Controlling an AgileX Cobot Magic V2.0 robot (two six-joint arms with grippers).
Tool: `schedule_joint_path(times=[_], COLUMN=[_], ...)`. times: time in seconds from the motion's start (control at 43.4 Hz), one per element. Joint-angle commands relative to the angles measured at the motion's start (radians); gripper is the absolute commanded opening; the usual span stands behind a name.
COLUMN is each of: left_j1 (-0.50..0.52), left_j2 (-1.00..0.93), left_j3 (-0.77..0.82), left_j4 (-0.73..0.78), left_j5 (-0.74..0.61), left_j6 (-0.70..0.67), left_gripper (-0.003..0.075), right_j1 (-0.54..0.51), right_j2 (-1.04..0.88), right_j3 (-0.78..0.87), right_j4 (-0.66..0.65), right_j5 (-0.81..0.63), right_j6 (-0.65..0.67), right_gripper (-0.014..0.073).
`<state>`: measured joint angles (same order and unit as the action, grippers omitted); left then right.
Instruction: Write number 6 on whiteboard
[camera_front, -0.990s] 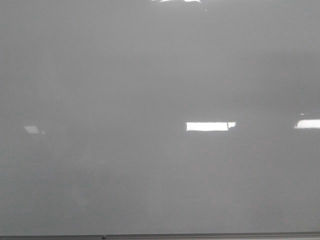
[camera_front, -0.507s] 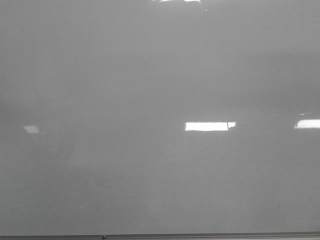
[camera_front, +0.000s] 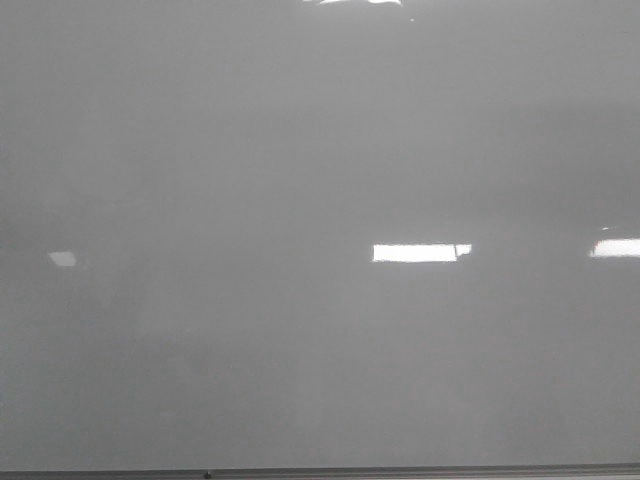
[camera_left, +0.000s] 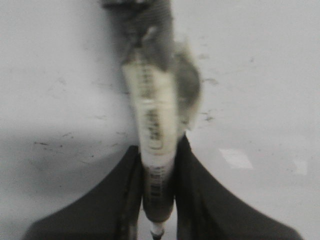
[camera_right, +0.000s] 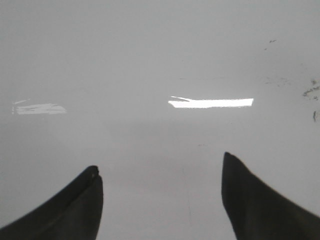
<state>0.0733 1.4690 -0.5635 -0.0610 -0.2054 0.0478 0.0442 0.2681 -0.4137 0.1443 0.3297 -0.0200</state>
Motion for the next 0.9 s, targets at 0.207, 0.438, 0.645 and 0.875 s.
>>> schedule_joint_path(times=[0.207,0.438,0.645,0.875], left_j1=[-0.019,-0.208,-0.495,-0.835], left_j2=[-0.149,-0.208,-0.208,-0.208], left_j3=[-0.072,-0.296,-0.425,-0.483], left_j4=[0.067,0.079,0.093,0.246], left_j5=[0.205,0.821,1.050,1.148], left_j6=[-0.010,0.166,0.413,0.547], left_gripper=[-0.0012,-0.0012,-0.0013,-0.0013], right_j1=[-0.005,-0.001,0.088,0.318], right_j2=[0.017,0.052,0.172,0.369], right_j3=[-0.029,-0.035,-0.104,-0.239], right_j4=[-0.009,-0.009,-0.008,0.089], right_j5=[-0.072,-0.014,0.100,0.277], right_j6=[-0.001,-0.043,-0.103,-0.330], right_gripper=[0.0526,0.0526,0.0526,0.0526])
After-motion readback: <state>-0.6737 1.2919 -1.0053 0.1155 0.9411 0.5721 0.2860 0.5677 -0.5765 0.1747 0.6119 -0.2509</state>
